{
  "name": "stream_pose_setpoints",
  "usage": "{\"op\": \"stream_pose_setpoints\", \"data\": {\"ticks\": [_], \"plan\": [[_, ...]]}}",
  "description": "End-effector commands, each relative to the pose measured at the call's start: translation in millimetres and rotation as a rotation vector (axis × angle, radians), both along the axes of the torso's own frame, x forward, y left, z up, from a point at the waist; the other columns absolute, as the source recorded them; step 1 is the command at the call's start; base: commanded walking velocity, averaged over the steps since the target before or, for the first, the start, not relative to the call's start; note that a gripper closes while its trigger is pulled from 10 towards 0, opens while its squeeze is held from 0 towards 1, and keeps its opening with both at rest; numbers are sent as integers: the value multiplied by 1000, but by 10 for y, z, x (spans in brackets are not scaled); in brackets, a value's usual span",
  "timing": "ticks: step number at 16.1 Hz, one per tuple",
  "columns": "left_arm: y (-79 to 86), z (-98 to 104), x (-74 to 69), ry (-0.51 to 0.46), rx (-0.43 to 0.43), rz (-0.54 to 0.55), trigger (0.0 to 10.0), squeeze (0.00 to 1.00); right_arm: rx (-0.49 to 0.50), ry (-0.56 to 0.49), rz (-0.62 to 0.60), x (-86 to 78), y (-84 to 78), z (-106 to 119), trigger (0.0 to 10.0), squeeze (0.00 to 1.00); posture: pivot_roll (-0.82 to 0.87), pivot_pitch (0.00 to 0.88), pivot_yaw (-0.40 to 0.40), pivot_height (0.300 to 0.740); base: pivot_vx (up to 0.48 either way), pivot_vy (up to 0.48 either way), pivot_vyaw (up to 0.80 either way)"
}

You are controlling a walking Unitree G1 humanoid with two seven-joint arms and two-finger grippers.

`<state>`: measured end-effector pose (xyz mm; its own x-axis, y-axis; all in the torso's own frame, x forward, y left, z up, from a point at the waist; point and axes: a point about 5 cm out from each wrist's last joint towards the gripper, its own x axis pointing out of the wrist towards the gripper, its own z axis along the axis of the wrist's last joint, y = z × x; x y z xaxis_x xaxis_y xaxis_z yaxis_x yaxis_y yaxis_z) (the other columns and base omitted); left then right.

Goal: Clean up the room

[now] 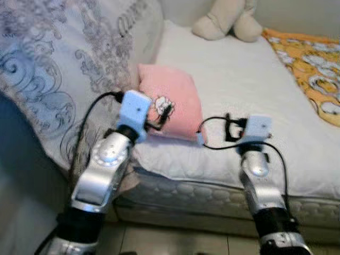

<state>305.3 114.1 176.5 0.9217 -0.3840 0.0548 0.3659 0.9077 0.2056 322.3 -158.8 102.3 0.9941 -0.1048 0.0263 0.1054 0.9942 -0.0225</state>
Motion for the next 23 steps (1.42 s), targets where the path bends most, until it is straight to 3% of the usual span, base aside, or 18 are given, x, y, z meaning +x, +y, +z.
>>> {"op": "stream_pose_setpoints", "data": {"ticks": [1,6,9,10,12,16,19,23], "plan": [[-69,28,14,-6,2,-20,10000,0,-3,-17,-15,8,-57,38,10000,0,70,18,-50,719,0,0,0],[-108,3,4,-1,-6,-2,10000,0,-8,-18,-2,2,-30,25,10000,0,71,8,-51,719,264,0,0],[62,-175,52,139,-122,226,10000,0,-3,-37,-18,-45,-89,23,10000,0,72,2,-48,719,424,91,0],[55,-243,21,140,-107,242,10000,0,-5,-35,-16,-118,-122,-18,10000,0,70,0,-50,719,368,311,0],[-115,-277,-17,127,-27,162,10000,0,-22,-4,-14,-279,-165,-148,10000,0,65,0,-49,719,182,157,0],[-153,-281,-12,146,-55,133,10000,0,-8,4,-20,-344,-141,-187,10000,0,51,0,-39,719,120,0,0],[-200,-260,-10,123,-22,112,10000,0,-2,7,-24,-322,-144,-179,10000,0,51,6,-36,719,480,0,0],[-224,-202,-15,103,-27,90,10000,0,34,55,-96,-128,-354,-163,10000,0,67,31,-28,719,480,0,0]]}}
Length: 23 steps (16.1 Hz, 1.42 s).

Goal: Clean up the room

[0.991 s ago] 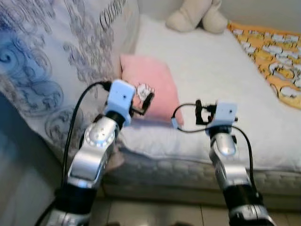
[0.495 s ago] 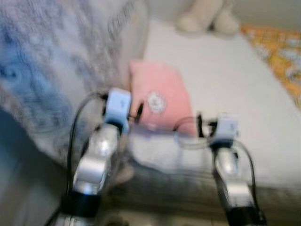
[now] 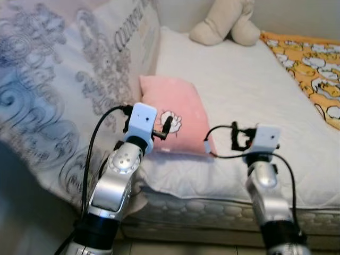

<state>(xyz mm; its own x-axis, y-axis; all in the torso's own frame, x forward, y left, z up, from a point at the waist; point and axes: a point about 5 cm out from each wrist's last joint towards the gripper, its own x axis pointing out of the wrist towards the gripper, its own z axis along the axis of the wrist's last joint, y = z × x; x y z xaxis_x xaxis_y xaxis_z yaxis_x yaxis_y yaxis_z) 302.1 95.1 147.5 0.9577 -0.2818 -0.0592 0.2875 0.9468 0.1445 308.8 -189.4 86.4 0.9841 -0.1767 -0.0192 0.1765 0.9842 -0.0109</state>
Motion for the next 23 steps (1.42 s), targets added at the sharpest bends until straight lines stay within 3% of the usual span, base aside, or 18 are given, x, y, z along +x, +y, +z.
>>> {"op": "stream_pose_setpoints", "data": {"ticks": [1,7,10,15,19,21,23], "plan": [[-30,123,18,-30,-16,-18,10000,0,24,27,-47,71,-125,0,10000,0,72,45,-23,719,0,0,0],[101,186,-57,-18,-27,2,10000,0,47,253,-131,117,-474,-337,10000,0,134,125,-9,719,0,0,0],[194,222,-110,-15,-17,27,10000,0,60,370,-136,47,-522,-516,10000,0,171,162,-11,719,0,0,0],[232,339,-229,-39,-25,46,10000,0,24,454,-69,31,-497,-600,10000,0,220,193,-14,719,0,0,0],[264,392,-323,-47,-31,70,10000,0,-60,423,7,213,-391,-427,10000,0,237,202,-25,719,0,0,0],[239,396,-321,-64,-21,65,10000,0,-97,333,23,340,-320,-256,10000,0,235,192,-38,719,0,0,0],[290,349,-354,-93,-3,87,10000,0,-77,145,32,462,-246,1,10000,0,205,155,-54,719,0,0,0]]}}
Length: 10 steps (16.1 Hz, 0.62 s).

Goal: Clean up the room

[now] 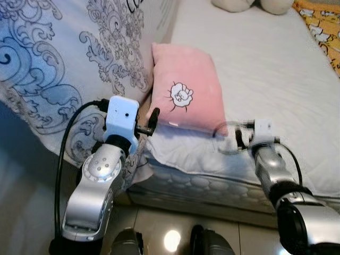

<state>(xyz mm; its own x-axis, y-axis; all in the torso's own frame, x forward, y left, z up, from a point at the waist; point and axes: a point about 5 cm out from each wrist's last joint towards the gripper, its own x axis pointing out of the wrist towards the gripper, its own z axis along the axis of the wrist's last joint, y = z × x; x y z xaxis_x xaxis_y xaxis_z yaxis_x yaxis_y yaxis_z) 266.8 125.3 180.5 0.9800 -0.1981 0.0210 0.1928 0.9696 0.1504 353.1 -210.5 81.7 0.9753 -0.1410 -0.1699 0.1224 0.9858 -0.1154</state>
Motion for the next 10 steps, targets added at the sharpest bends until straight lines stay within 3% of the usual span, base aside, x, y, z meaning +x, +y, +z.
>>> {"op": "stream_pose_setpoints", "data": {"ticks": [1,2,3,5,7,8,10], "plan": [[35,-25,-35,-1,-11,19,10000,0,21,-94,-26,13,-35,110,10000,0,194,140,-62,719,0,0,0],[52,-73,-69,13,-16,26,10000,0,25,-146,-67,-71,-54,98,10000,0,183,100,-87,719,0,0,0],[48,-118,-127,32,1,4,10000,0,12,-176,-70,-388,52,34,10000,0,165,75,-93,719,0,0,0],[81,-247,-181,102,0,-23,10000,0,-22,-173,43,-1035,243,69,10000,0,116,26,-108,719,0,0,0],[112,-282,-178,112,-15,-25,10000,0,-29,-178,58,-1341,190,132,10000,0,81,0,-109,719,0,0,0],[101,-213,-181,73,-39,-22,10000,0,-41,-182,39,-1478,132,199,10000,0,71,0,-108,719,0,0,0],[18,-147,-102,18,-35,-27,10000,0,-16,-145,-11,-1458,132,147,10000,0,63,0,-98,719,352,-322,0]]}}
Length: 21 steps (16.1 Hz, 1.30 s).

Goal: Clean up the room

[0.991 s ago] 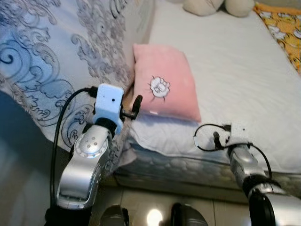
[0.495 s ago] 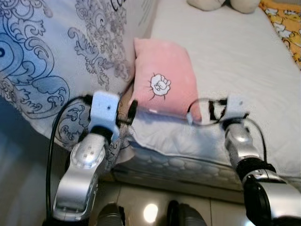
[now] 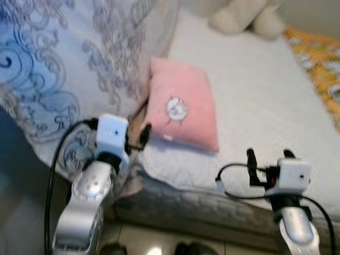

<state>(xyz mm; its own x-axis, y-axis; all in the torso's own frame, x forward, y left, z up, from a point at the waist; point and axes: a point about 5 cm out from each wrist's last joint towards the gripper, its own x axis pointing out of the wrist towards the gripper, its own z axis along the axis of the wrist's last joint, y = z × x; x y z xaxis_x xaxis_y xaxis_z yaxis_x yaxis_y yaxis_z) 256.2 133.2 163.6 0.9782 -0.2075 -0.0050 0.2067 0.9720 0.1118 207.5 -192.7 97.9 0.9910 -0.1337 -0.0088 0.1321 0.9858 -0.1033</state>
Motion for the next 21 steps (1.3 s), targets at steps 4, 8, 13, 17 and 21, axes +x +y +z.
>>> {"op": "stream_pose_setpoints", "data": {"ticks": [4,8,13,17,21], "plan": [[-76,15,148,-20,4,-20,10000,0,42,8,-36,157,81,58,10000,0,45,0,-68,719,378,-289,0],[74,-170,217,52,-10,89,10000,0,227,-57,71,295,199,134,10000,0,36,0,-59,719,317,-68,0],[-17,-114,233,5,29,-6,10000,0,206,-31,85,335,194,72,10000,0,40,0,-53,719,269,0,0],[-38,-78,260,-20,52,-60,10000,0,190,3,41,330,132,-22,10000,0,39,0,-41,719,480,0,0],[-72,-60,265,-29,71,-106,10000,0,188,11,12,354,90,-63,10000,0,39,0,-28,719,480,0,0]]}}
